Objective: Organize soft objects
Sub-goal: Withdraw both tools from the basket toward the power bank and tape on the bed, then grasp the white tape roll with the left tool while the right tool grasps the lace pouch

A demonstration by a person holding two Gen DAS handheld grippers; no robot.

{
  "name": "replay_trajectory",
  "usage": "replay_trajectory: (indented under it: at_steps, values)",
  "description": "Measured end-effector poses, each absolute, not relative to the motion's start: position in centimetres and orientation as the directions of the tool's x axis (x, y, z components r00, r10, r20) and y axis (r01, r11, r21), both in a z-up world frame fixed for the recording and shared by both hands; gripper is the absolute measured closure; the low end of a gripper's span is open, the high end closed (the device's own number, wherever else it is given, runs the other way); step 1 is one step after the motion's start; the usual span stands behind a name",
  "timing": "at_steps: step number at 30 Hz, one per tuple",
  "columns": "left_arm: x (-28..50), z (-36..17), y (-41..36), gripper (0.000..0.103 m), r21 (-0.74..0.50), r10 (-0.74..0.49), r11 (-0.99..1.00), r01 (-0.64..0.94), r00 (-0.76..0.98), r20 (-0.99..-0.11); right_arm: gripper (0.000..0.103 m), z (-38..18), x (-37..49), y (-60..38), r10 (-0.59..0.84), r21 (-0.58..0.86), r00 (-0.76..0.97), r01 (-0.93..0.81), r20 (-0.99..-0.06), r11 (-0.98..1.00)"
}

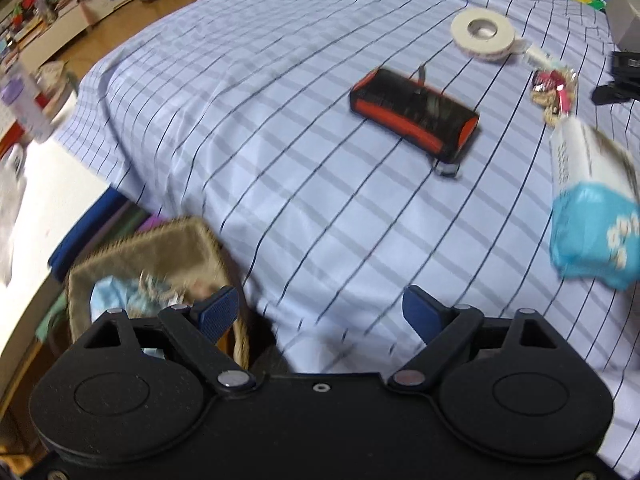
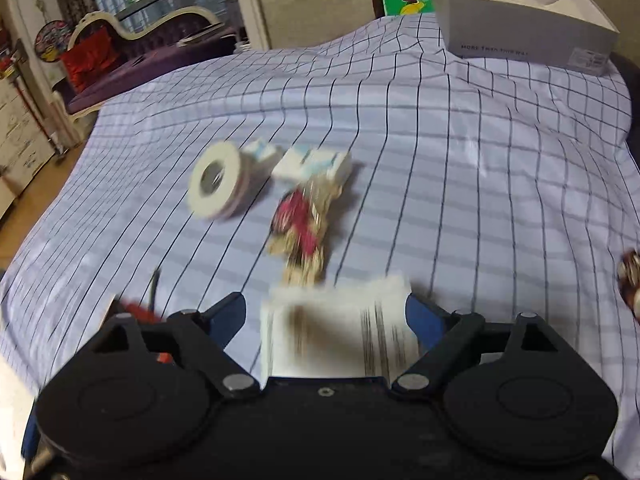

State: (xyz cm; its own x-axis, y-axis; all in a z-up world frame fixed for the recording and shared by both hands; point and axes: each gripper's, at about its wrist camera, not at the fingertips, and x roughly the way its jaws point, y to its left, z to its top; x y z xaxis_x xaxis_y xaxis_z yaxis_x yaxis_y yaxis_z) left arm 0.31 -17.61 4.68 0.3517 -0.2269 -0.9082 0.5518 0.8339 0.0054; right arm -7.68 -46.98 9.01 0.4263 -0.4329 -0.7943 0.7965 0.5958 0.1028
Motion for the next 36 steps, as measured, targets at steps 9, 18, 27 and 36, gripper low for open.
replay_trajectory:
  at_steps: [9, 18, 27, 36]
  values:
    - [4.5, 5.5, -23.5, 0.017, 0.028, -0.259, 0.797, 0.604, 0.383, -0.887, 0.017, 6.3, -0.3, -52.9, -0.396, 0.087, 0.366, 0.817, -0.842, 0.570]
    - [6.9, 5.3, -27.7, 0.017, 0.060, -0.281, 0.757, 0.651, 0.407, -0.869, 0.042, 2.3, 1.5, -54.7, -0.312, 0.081, 0.332, 0.789, -0.890, 0.609]
    - [8.2, 6.5, -33.5, 0.014, 0.055, -0.325, 0.716, 0.696, 0.402, -0.856, 0.061, 2.8, -1.9, -57.0, -0.239, 0.198, 0.391, 0.798, -0.889, 0.570]
    - [11.7, 6.6, -40.6, 0.008, -0.013, -0.391, 0.714, 0.700, 0.383, -0.837, 0.061, 2.5, -4.0, -57.7, -0.262, 0.209, 0.407, 0.806, -0.875, 0.553]
